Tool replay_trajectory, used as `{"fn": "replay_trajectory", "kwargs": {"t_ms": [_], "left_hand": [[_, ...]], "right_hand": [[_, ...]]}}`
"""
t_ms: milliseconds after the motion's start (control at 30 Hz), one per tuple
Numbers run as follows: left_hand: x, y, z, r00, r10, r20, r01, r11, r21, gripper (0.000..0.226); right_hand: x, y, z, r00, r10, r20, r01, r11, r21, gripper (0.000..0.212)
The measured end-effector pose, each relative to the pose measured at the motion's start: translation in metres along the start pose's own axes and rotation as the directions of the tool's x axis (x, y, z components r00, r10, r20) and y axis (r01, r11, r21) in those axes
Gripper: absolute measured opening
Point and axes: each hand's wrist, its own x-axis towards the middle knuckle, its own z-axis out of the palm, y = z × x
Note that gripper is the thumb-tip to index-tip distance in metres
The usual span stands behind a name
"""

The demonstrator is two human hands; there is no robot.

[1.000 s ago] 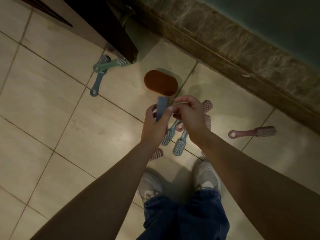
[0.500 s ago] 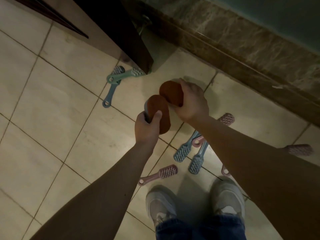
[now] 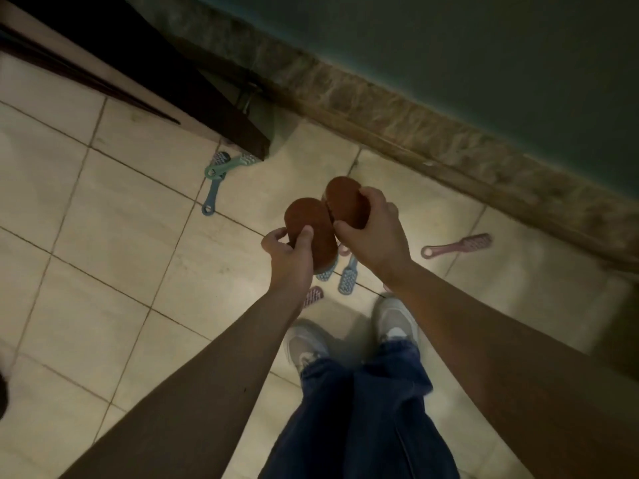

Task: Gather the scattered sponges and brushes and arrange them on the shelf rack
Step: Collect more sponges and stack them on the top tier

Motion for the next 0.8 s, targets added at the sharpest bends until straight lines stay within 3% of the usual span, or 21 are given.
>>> {"fn": "replay_trajectory", "kwargs": {"t_ms": [167,267,433,600,800], "left_hand": [[-0.090,0.047,-0.009,0.992,-0.074,0.105,0.077,0.997,-0.026,0.047],[-0.145,0.077,-0.018,0.983,-0.059,0.173,0.045,0.996,0.079,0.058],[-0.239,0.126,-0.033,0.934,-0.051,0.354,-0.055,0.957,0.284,0.050],[-0.332,0.164,-0.037,0.865,-0.010,0.502,-0.263,0.842,0.471,0.038],[-0.433,0.188,-0.031,0.744,0.135,0.654,-0.555,0.670,0.494,0.043]], "right_hand": [[-0.071,-0.038,-0.068,0.996,0.049,-0.070,-0.048,0.999,0.017,0.063],[-0.117,-0.062,-0.107,0.987,0.076,-0.143,-0.069,0.996,0.050,0.060],[-0.203,-0.096,-0.170,0.969,0.074,-0.235,-0.045,0.991,0.123,0.062],[-0.296,-0.125,-0.229,0.914,0.126,-0.386,-0.038,0.973,0.227,0.064],[-0.397,-0.152,-0.286,0.794,0.157,-0.588,0.018,0.960,0.281,0.067]]}}
